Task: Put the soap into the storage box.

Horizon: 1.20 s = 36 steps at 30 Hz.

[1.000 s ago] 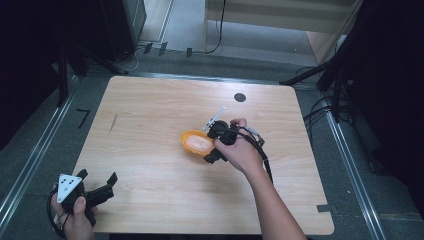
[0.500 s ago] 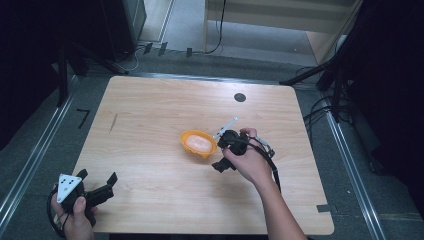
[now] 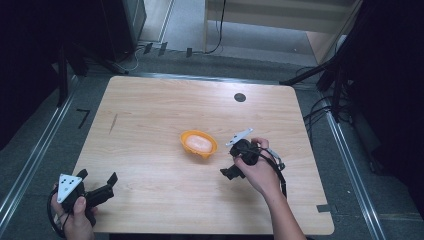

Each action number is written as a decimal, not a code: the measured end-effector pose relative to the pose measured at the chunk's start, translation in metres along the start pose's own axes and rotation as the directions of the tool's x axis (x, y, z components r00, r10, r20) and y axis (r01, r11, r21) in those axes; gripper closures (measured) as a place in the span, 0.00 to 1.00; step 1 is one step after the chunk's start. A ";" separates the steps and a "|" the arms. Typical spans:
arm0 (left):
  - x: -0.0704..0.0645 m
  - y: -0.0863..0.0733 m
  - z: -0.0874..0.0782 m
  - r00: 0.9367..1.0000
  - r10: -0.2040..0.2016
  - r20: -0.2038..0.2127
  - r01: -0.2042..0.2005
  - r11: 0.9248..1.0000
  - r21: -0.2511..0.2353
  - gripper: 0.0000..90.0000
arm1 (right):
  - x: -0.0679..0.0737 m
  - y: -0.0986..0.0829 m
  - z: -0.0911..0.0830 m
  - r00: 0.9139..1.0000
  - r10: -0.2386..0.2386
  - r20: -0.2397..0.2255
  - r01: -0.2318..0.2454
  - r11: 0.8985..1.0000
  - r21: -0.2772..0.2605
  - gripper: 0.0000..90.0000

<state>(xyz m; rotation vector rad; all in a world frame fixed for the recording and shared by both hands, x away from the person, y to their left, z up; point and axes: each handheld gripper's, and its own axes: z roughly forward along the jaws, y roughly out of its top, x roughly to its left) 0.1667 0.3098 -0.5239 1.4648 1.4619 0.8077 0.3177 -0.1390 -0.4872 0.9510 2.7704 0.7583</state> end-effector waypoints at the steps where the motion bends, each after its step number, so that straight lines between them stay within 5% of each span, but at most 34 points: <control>1: 0.000 0.000 0.000 1.000 0.000 0.000 0.000 1.000 0.000 0.00 | -0.001 -0.002 -0.001 1.000 -0.001 0.004 0.001 1.000 -0.010 0.00; 16: 0.000 0.000 0.000 1.000 -0.001 0.001 0.001 1.000 0.001 0.00 | -0.011 -0.037 -0.016 0.998 0.040 0.050 -0.033 0.992 -0.124 0.00; 36: -0.001 0.000 0.000 1.000 0.005 -0.001 -0.005 1.000 0.001 0.00 | -0.029 -0.093 -0.032 0.985 0.141 0.100 -0.114 0.964 -0.240 0.00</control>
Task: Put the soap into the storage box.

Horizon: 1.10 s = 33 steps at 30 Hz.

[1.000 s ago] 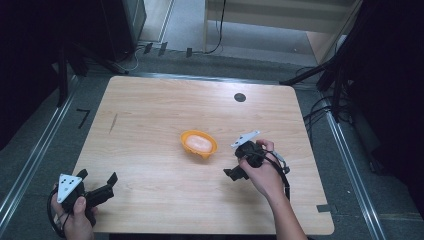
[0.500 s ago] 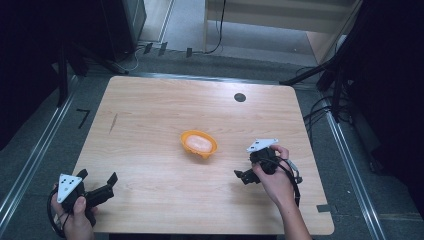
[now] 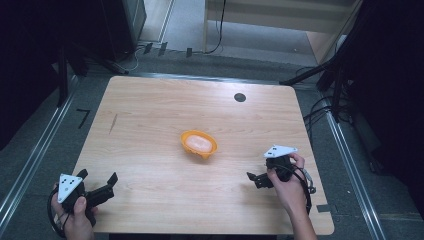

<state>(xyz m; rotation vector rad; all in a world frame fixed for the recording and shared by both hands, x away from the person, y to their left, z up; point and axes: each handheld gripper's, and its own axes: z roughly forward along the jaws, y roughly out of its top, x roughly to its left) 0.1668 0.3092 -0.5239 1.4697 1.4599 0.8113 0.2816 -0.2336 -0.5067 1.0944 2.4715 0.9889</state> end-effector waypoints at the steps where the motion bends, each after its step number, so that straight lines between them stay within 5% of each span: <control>1: 0.000 0.000 0.000 1.000 0.000 0.000 0.000 1.000 0.000 0.00 | -0.001 -0.002 -0.001 1.000 0.004 0.002 -0.004 1.000 -0.007 0.00; 20: -0.001 0.000 0.000 1.000 0.006 -0.002 -0.006 1.000 0.006 0.00 | -0.020 -0.046 -0.023 0.997 0.065 0.048 -0.059 0.992 -0.115 0.00; 33: -0.001 0.000 0.000 1.000 0.008 -0.003 -0.008 1.000 0.004 0.00 | -0.032 -0.077 -0.036 0.990 0.115 0.082 -0.104 0.986 -0.128 0.00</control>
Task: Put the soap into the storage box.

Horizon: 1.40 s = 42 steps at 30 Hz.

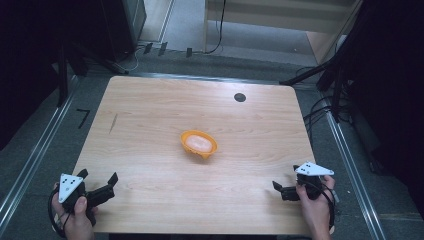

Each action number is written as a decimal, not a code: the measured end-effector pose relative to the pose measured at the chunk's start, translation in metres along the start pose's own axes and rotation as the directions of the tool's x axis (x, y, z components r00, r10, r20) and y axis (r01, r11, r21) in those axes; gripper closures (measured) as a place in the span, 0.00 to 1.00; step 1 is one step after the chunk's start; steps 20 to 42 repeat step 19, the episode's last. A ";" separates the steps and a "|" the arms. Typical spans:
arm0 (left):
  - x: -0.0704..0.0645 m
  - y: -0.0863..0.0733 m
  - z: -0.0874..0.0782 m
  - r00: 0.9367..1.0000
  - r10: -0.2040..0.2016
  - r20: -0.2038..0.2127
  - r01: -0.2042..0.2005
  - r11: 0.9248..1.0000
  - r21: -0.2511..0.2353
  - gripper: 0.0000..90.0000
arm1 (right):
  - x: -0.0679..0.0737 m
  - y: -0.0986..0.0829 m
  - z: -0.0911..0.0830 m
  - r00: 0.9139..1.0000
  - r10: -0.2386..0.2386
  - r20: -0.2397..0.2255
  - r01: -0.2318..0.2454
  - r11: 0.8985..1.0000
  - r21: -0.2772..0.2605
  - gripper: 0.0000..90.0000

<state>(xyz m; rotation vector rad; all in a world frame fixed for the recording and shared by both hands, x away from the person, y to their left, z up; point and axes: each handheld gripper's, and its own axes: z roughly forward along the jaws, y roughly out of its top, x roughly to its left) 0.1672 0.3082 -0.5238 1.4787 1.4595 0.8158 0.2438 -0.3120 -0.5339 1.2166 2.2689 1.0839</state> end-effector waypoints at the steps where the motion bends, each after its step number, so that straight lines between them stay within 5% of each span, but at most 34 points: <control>1: 0.000 0.000 0.000 1.000 0.000 0.000 0.000 1.000 -0.001 0.00 | -0.001 -0.003 -0.001 1.000 0.002 0.002 -0.002 1.000 0.001 0.00; 8: -0.001 0.000 0.000 1.000 0.005 -0.003 -0.005 1.000 0.003 0.00 | -0.011 -0.021 -0.013 0.999 0.015 0.030 -0.015 1.000 -0.012 0.00; 18: -0.001 0.000 0.001 1.000 0.006 -0.005 -0.006 1.000 0.012 0.00 | -0.022 -0.042 -0.030 0.996 0.063 0.063 -0.056 0.993 -0.103 0.00; 42: -0.001 0.001 0.002 1.000 0.007 -0.004 -0.007 1.000 0.021 0.00 | -0.022 -0.043 -0.030 0.996 0.069 0.064 -0.061 0.992 -0.109 0.00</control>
